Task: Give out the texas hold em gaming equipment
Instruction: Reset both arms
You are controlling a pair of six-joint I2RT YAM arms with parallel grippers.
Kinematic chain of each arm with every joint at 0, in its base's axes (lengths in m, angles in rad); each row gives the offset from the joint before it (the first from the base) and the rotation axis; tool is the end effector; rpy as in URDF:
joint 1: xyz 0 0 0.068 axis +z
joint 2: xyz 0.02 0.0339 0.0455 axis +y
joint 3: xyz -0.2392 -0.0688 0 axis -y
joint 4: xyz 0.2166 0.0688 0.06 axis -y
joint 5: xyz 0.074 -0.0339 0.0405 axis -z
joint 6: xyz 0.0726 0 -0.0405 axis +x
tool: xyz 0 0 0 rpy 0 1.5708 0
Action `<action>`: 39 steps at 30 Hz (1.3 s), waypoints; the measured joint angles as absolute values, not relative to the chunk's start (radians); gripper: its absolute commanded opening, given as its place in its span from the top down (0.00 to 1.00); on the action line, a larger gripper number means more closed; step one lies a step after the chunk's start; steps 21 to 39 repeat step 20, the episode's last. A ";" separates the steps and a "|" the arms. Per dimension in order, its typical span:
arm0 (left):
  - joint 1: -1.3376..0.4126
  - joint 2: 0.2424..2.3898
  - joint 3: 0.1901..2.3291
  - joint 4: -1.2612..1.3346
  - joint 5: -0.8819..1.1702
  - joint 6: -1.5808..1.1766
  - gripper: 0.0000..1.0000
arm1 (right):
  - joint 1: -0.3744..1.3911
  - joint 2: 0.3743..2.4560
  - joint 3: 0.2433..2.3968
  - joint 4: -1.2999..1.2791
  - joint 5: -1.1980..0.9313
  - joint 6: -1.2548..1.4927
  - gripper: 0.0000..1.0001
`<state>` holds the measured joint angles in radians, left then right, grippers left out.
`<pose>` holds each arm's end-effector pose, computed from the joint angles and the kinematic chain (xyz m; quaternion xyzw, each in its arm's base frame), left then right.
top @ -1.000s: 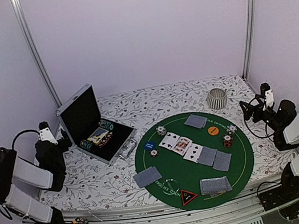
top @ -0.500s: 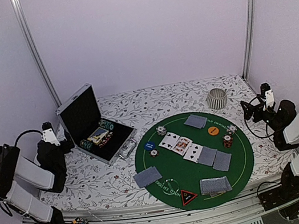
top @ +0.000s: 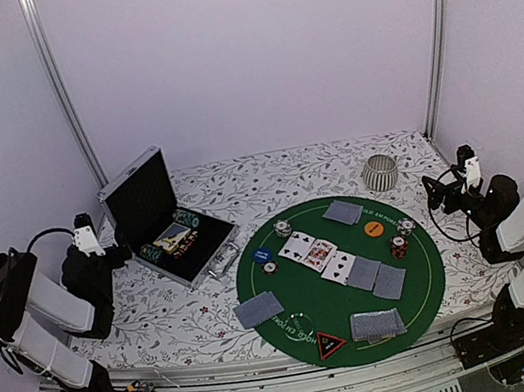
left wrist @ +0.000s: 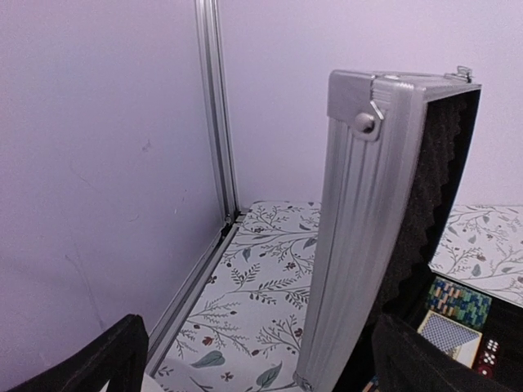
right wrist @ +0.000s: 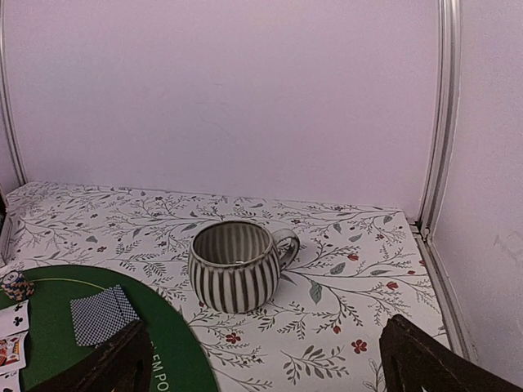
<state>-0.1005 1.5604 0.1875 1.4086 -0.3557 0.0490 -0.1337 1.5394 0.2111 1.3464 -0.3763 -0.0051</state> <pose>0.2621 -0.0010 0.1572 -0.0759 0.6910 0.1046 0.7112 0.2654 -0.0088 0.1593 -0.0889 0.6955 0.0821 0.7083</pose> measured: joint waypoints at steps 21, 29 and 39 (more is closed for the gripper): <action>-0.087 1.560 0.211 1.367 -0.337 0.036 0.02 | -0.134 1.539 0.211 1.346 -0.376 -0.005 0.01; -0.087 1.560 0.211 1.367 -0.337 0.036 0.02 | -0.134 1.539 0.211 1.346 -0.376 -0.005 0.01; -0.087 1.560 0.211 1.367 -0.337 0.036 0.02 | -0.134 1.539 0.211 1.346 -0.376 -0.005 0.01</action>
